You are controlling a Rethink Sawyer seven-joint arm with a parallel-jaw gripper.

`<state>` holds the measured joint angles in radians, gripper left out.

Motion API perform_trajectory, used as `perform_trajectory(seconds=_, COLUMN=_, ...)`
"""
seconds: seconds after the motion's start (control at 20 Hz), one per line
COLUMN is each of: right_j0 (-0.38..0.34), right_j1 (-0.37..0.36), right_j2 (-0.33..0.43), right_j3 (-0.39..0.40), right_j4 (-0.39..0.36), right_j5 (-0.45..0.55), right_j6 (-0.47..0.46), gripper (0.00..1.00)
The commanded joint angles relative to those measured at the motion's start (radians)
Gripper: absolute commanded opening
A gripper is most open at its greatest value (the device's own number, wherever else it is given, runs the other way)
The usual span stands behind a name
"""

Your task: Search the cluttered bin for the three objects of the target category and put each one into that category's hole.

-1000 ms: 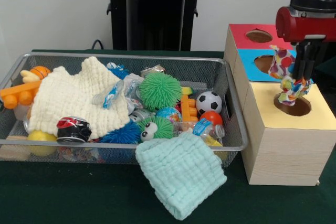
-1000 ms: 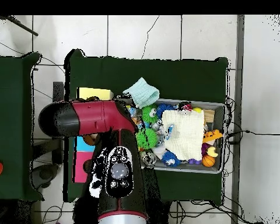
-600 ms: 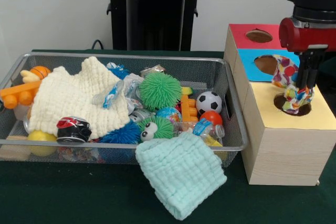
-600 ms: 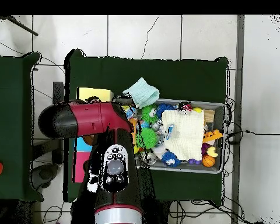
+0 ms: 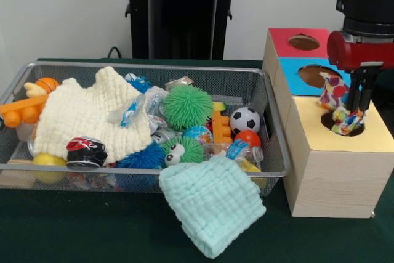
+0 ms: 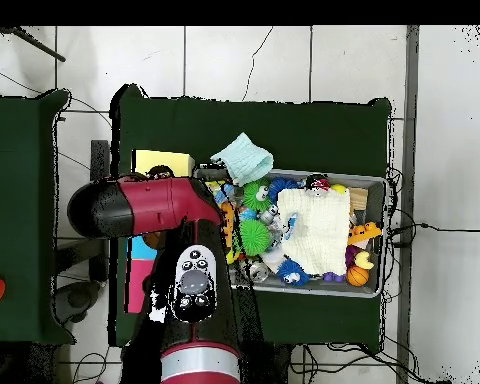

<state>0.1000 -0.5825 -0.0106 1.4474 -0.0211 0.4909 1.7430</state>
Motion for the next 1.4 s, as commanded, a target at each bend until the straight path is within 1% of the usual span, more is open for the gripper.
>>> perform_trajectory(seconds=0.05, right_j0=-0.025, right_j1=0.059, right_j2=0.046, right_j3=0.055, right_j4=-0.025, right_j5=-0.07, right_j6=0.118, gripper=0.0)
perform_trajectory(seconds=1.1, right_j0=-0.029, right_j1=0.112, right_j2=0.044, right_j3=0.041, right_j4=-0.033, right_j5=-0.145, right_j6=0.109, gripper=0.0)
perform_trajectory(seconds=1.4, right_j0=-0.028, right_j1=0.118, right_j2=0.04, right_j3=0.036, right_j4=-0.036, right_j5=-0.148, right_j6=0.108, gripper=0.0)
